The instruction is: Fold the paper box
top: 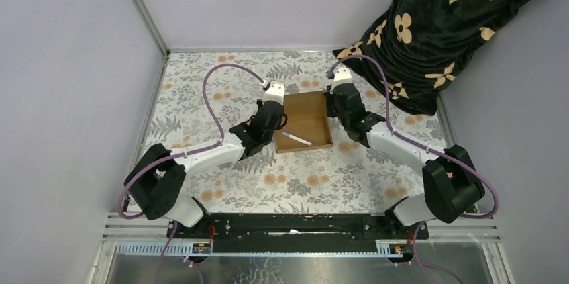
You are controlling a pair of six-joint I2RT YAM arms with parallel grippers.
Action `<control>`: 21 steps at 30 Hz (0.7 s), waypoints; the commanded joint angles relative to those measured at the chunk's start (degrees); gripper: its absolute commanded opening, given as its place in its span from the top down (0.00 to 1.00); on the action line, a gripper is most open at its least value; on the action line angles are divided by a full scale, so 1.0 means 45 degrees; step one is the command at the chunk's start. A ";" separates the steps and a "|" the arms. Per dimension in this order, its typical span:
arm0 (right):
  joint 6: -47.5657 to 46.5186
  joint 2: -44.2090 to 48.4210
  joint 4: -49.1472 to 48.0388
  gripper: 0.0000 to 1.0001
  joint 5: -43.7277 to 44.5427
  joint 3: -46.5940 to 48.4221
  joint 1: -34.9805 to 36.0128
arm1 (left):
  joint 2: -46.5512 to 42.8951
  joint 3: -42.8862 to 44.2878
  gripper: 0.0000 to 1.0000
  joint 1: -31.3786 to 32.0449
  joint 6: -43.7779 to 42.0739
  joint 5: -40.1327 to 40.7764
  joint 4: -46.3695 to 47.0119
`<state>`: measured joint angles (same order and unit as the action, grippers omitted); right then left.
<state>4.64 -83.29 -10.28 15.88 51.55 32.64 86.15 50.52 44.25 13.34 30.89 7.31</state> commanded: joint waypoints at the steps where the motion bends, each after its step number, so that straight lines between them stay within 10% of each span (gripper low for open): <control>1: 0.0814 0.0409 -0.0214 1.00 -0.0632 -0.0303 0.0805 | -0.0397 -0.0382 0.90 0.0534 0.0486 -0.0352 0.1543; 21: 0.1623 0.1068 -0.0351 1.00 0.0312 -0.1284 0.1501 | -0.0899 -0.1525 0.91 0.1254 0.0935 0.0446 0.2313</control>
<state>8.97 -79.81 -11.31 21.37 47.07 36.56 83.05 44.82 47.83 15.18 35.64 11.14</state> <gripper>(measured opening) 0.054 0.098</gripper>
